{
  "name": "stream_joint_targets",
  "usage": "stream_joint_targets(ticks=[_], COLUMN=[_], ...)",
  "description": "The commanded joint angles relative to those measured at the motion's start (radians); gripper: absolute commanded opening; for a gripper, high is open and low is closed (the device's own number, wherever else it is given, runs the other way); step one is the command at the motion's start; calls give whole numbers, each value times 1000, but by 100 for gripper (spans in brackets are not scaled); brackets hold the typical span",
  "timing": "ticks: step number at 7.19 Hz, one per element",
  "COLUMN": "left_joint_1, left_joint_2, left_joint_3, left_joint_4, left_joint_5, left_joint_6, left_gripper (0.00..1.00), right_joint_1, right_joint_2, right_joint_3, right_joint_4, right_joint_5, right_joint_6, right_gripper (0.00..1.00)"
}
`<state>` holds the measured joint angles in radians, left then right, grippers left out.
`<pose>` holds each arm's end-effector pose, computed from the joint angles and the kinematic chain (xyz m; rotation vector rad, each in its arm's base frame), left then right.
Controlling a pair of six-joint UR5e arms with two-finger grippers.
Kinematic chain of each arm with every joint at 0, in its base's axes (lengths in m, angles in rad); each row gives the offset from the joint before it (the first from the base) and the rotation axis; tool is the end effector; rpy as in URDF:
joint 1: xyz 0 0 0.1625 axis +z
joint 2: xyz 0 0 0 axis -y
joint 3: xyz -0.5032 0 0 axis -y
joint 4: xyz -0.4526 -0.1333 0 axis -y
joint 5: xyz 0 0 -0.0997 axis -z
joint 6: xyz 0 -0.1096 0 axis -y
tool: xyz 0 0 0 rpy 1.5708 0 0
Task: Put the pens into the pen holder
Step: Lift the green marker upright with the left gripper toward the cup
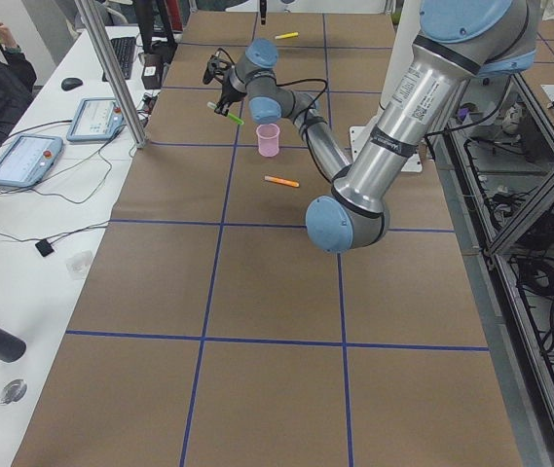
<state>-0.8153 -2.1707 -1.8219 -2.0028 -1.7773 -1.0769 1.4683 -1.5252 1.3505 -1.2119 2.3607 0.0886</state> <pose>0.4086 -0.5954 0.1724 0.6376 1.1221 -0.1431 -0.0043 -0.5834 0.8014 0.0986 -0.8008 -0.0859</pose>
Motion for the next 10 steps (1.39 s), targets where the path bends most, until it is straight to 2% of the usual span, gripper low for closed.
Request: stream_joint_targets(ticks=[1,2,4,7,8,9,10], left_joint_1=[10,12,39,58,58,59,61], left_joint_2=[-63,-63,-49,-47,-47,-46,-44], left_joint_3=[51,71,130,136,136,136,136], left_joint_4=[-19,-77,-242,-258,-257,-257,-257], left_joint_5=[15,19,73,76,76,76,76], left_joint_6=[-34,-43,-41,-40,-40,-41,-41], left_gripper=[0,0,0,0,0,0,0], right_joint_1=[-2,-2,-6,-31,-57,-72,-74], right_joint_2=[-6,-12,-51,-84,-73,-66,-66], right_joint_3=[-108,-138,-146,-162,-163,-165,-166], right_joint_4=[127,126,124,120,118,117,117], right_joint_5=[-4,-3,-1,-5,-41,-66,-66], right_joint_6=[-100,-192,-222,-274,-270,-265,-265], right_gripper=[100,100,100,99,98,94,85])
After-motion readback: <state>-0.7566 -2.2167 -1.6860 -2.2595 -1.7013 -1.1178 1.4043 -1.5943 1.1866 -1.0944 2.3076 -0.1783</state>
